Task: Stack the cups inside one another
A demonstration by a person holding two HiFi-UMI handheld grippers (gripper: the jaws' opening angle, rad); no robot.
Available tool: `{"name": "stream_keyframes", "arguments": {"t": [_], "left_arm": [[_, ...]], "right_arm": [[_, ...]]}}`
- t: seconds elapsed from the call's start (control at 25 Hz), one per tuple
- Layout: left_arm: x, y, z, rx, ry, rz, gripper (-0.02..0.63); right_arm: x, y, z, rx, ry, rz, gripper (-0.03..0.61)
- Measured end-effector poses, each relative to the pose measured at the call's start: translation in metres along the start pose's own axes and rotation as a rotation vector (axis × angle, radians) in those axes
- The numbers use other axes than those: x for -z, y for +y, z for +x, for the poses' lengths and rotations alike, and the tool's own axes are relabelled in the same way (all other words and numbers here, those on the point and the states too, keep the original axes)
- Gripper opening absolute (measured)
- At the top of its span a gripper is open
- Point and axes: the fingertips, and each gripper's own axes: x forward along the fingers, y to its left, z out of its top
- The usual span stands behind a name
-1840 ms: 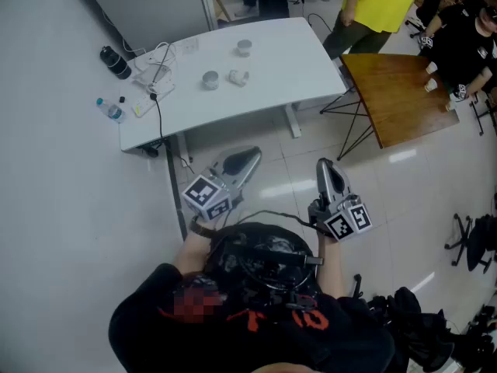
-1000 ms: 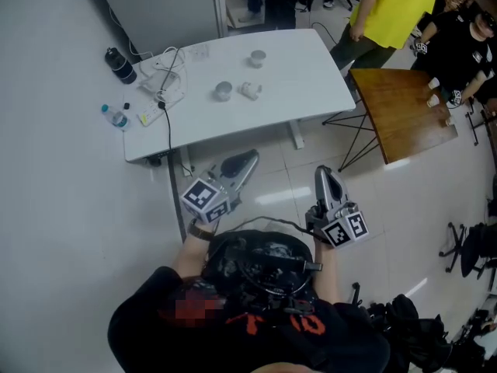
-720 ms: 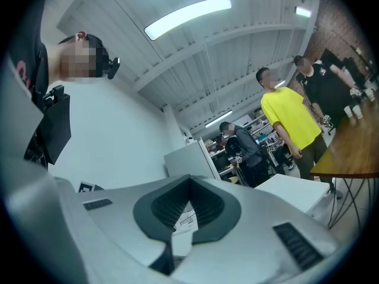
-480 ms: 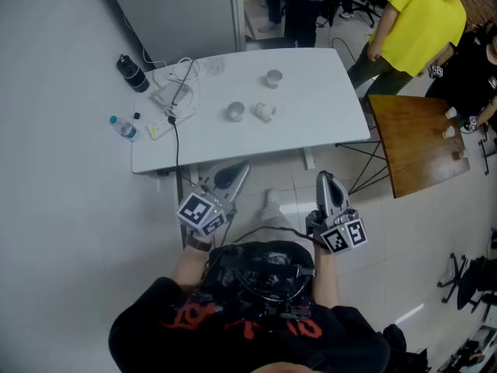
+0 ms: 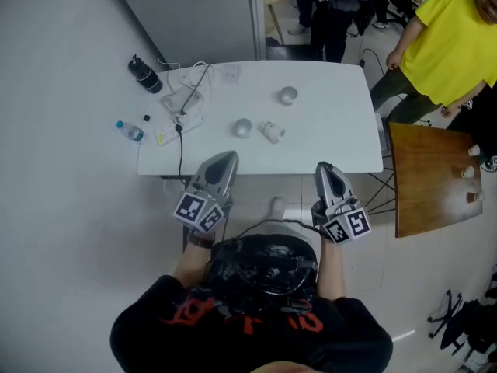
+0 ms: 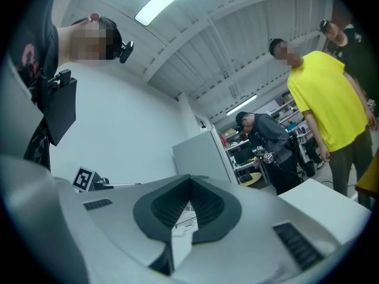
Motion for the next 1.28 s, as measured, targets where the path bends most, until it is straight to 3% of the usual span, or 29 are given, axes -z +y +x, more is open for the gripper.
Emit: {"name": "stream_keyframes", "arguments": {"t": [0.32, 0.68, 0.92, 1.0, 1.12, 1.2, 1.28], "left_arm": [[0.001, 0.004, 0.051, -0.061, 0.046, 0.043, 0.003], [0.011, 0.039, 0.073, -0.117, 0.077, 0.008, 0.003], [0.010, 0.078, 0.073, -0.114, 0.060, -0.014, 0.005], [0.007, 0.096, 0.077, -0.115, 0.037, -0.026, 0.005], [-0.001, 0.117, 0.083, -0.120, 0.008, -0.024, 0.008], [-0.005, 0.132, 0.084, -0.122, -0.009, -0.027, 0.032], [-0.005, 0.147, 0.082, -0.130, -0.017, -0.031, 0.034]], "right_arm": [[0.014, -0.061, 0.037, -0.073, 0.074, 0.007, 0.005], [0.044, -0.087, 0.085, -0.138, 0.193, 0.021, 0.005], [0.103, -0.117, 0.103, -0.058, 0.276, 0.226, 0.009], [0.129, -0.116, 0.112, -0.072, 0.340, 0.241, 0.124], [0.173, -0.121, 0.120, -0.066, 0.449, 0.266, 0.133], [0.205, -0.125, 0.125, -0.051, 0.518, 0.297, 0.186], [0.237, -0.128, 0.129, -0.032, 0.575, 0.336, 0.192]]}}
